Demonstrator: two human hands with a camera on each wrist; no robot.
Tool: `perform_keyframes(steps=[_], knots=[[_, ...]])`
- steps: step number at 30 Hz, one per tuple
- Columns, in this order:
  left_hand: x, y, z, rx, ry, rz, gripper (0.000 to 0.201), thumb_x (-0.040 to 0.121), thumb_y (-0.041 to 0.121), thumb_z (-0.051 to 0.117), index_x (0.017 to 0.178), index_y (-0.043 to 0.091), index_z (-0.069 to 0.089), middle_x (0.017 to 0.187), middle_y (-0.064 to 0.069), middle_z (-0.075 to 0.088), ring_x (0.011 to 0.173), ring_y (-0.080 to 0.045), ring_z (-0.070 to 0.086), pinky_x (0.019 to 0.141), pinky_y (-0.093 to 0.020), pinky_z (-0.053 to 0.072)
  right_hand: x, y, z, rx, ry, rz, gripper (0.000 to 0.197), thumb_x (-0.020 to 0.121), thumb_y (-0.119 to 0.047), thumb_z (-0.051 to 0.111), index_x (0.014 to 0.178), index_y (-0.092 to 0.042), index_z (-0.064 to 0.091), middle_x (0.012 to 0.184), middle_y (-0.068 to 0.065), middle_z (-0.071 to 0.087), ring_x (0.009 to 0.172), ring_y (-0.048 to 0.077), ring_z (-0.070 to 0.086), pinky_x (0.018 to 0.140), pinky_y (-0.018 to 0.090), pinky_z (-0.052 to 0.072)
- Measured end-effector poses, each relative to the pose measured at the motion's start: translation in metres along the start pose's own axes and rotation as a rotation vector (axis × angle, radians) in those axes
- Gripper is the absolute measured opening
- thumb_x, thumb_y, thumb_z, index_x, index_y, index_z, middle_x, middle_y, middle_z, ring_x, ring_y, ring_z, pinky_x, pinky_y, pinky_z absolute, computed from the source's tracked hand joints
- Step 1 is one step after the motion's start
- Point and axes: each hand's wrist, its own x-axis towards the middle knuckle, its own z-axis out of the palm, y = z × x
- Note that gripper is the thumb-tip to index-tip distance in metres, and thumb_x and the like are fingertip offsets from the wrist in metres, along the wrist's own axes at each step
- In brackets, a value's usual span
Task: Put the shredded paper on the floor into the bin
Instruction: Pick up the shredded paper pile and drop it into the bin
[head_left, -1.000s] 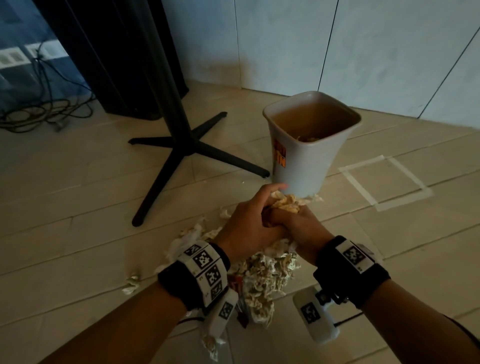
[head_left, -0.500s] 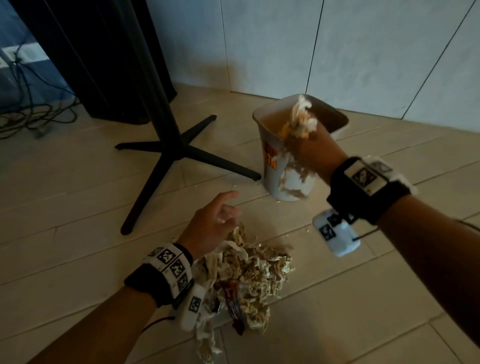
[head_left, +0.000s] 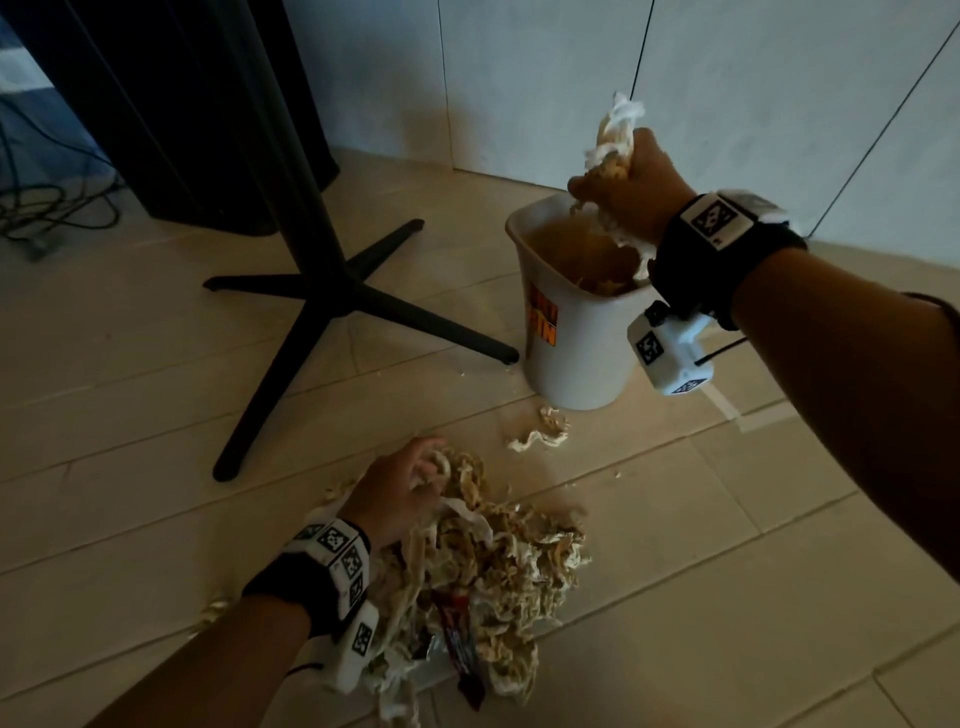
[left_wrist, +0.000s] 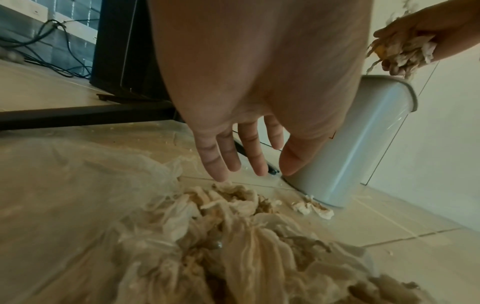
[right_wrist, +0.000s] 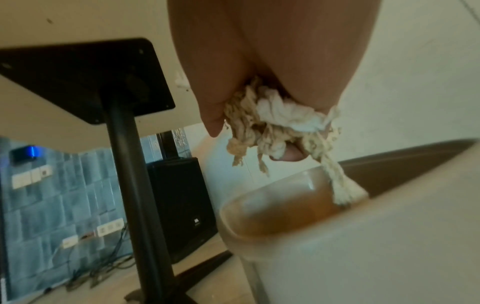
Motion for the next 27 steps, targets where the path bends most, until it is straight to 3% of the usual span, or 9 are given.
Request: perform_keyframes(steps=[4,8,10,13,16,19,21,25,27], knots=[[0.015,-0.02,0.001,0.101,0.009,-0.01,0.051,0.086,0.026,0.064,0.13,0.044,0.047,0.119,0.008,0.063,0.113,-0.01,0.06,0.089,-0.033,0.055,0.01,0.02,0.012,-0.273,-0.024,0.013,0.072,0.077,-0.047,0.07,0.135,-0.02,0.037,0.131,0.014,0.042,0.112,0.035,0.05,0.088,0.042,0.045],[0.024,-0.035,-0.002,0.219,0.049,-0.037,0.052,0.084,0.028,0.065,0.132,0.042,0.048,0.12,0.004,0.06,0.116,-0.019,0.055,0.095,-0.041,0.051,0.01,0.032,0.021,-0.45,-0.113,-0.01,0.098,0.054,-0.073,0.067,0.14,-0.034,0.039,0.145,0.011,0.038,0.129,0.039,0.043,0.099,0.045,0.041],[0.027,-0.041,-0.003,0.285,0.079,-0.051,0.052,0.084,0.029,0.065,0.131,0.042,0.049,0.122,-0.002,0.06,0.118,-0.027,0.053,0.095,-0.045,0.05,0.005,0.036,0.022,-0.495,-0.152,0.034,0.094,0.063,-0.068,0.07,0.143,-0.038,0.032,0.153,0.007,0.026,0.133,0.04,0.038,0.101,0.05,0.042],[0.028,-0.042,-0.005,0.432,0.118,-0.099,0.05,0.085,0.032,0.062,0.133,0.036,0.049,0.129,-0.005,0.055,0.125,-0.033,0.042,0.098,-0.048,0.045,0.001,0.041,0.022,-0.567,-0.156,-0.002,0.083,0.079,-0.057,0.068,0.148,-0.034,0.028,0.157,0.011,0.021,0.136,0.04,0.036,0.106,0.048,0.037],[0.034,-0.038,-0.006,0.506,0.136,-0.084,0.052,0.083,0.044,0.061,0.133,0.034,0.05,0.136,-0.001,0.052,0.131,-0.031,0.037,0.1,-0.049,0.042,-0.018,0.036,0.022,-0.552,-0.139,-0.126,0.069,0.087,-0.049,0.063,0.146,-0.03,0.033,0.155,0.012,0.025,0.137,0.039,0.035,0.109,0.049,0.036],[0.047,-0.034,-0.001,0.409,-0.021,-0.189,0.076,0.068,0.072,0.049,0.137,0.043,0.038,0.148,0.004,0.037,0.137,-0.03,0.031,0.105,-0.054,0.038,-0.046,0.036,0.025,-0.486,-0.103,-0.263,0.055,0.092,-0.04,0.059,0.142,-0.028,0.04,0.15,0.009,0.033,0.135,0.032,0.037,0.109,0.046,0.037],[0.058,-0.029,0.006,0.366,-0.121,-0.251,0.086,0.063,0.081,0.046,0.14,0.048,0.029,0.152,0.007,0.028,0.14,-0.031,0.026,0.107,-0.057,0.034,-0.069,0.041,0.027,-0.442,-0.073,-0.413,0.05,0.092,-0.034,0.058,0.139,-0.025,0.046,0.146,0.007,0.039,0.132,0.029,0.04,0.107,0.046,0.04],[0.077,-0.007,0.025,0.419,-0.198,-0.204,0.08,0.078,0.072,0.054,0.147,0.04,0.026,0.155,-0.002,0.028,0.14,-0.034,0.027,0.11,-0.054,0.034,-0.115,0.061,0.027,-0.41,-0.034,-0.63,0.029,0.093,-0.022,0.055,0.12,-0.018,0.063,0.127,0.011,0.054,0.118,0.028,0.049,0.096,0.041,0.044],[0.086,0.009,0.035,0.451,-0.189,-0.151,0.075,0.082,0.065,0.057,0.146,0.038,0.029,0.152,-0.004,0.033,0.137,-0.035,0.031,0.108,-0.051,0.036,-0.135,0.077,0.029,-0.388,-0.107,-0.65,0.024,0.096,-0.021,0.053,0.116,-0.018,0.066,0.123,0.008,0.057,0.113,0.023,0.053,0.094,0.038,0.047]])
